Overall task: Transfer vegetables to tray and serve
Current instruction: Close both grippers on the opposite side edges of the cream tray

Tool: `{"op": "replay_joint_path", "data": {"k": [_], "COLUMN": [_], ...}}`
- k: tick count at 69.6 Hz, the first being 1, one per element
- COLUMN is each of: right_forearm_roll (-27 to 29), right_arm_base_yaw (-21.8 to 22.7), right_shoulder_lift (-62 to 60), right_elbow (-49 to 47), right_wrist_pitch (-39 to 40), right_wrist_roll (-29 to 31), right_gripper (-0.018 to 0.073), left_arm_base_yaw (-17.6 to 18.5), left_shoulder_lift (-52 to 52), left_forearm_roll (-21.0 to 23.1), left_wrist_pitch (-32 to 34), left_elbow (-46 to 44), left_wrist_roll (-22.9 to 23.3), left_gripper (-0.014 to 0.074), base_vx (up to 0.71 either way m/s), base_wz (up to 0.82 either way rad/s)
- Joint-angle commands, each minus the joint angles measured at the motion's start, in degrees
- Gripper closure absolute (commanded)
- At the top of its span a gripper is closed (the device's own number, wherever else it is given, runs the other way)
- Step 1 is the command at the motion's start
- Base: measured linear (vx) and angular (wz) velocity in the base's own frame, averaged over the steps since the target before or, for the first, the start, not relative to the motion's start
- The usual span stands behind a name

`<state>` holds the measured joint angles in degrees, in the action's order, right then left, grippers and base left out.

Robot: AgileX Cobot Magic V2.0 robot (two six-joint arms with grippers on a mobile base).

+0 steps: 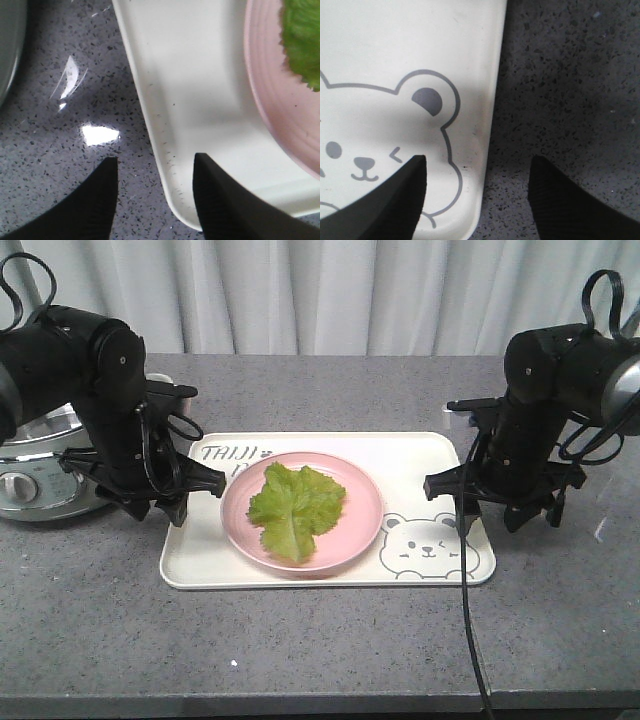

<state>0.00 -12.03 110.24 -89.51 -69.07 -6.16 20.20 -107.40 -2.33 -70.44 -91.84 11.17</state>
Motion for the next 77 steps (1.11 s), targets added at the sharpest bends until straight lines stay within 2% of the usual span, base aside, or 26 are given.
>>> {"op": "replay_joint_path", "data": {"k": [1, 58, 77], "right_forearm_roll": [-0.66, -0.99, -0.94], "right_arm_base_yaw": [0.17, 0.17, 0.17], "right_shoulder_lift": [-2.93, 0.81, 1.59], "right_elbow": [-1.36, -1.36, -1.36], "right_wrist_pitch": [0.72, 1.48, 1.88], "right_wrist_roll": [0.04, -0.02, 0.09], "right_gripper": [0.0132, 0.0132, 0.0132], "left_arm_base_yaw": [-0.05, -0.05, -0.05], "left_shoulder_lift": [2.56, -3.17, -4.36], "left_forearm_roll": [0.32, 0.84, 2.33], "left_wrist_pitch": [0.58, 1.50, 5.26], "left_elbow": [-1.47, -1.35, 4.43], "left_wrist_roll": [0.02, -0.49, -1.03], "left_gripper": [0.0247, 0.0247, 0.0253], "base_vx": [0.00, 0.00, 0.00], "base_wz": [0.00, 0.00, 0.00]}}
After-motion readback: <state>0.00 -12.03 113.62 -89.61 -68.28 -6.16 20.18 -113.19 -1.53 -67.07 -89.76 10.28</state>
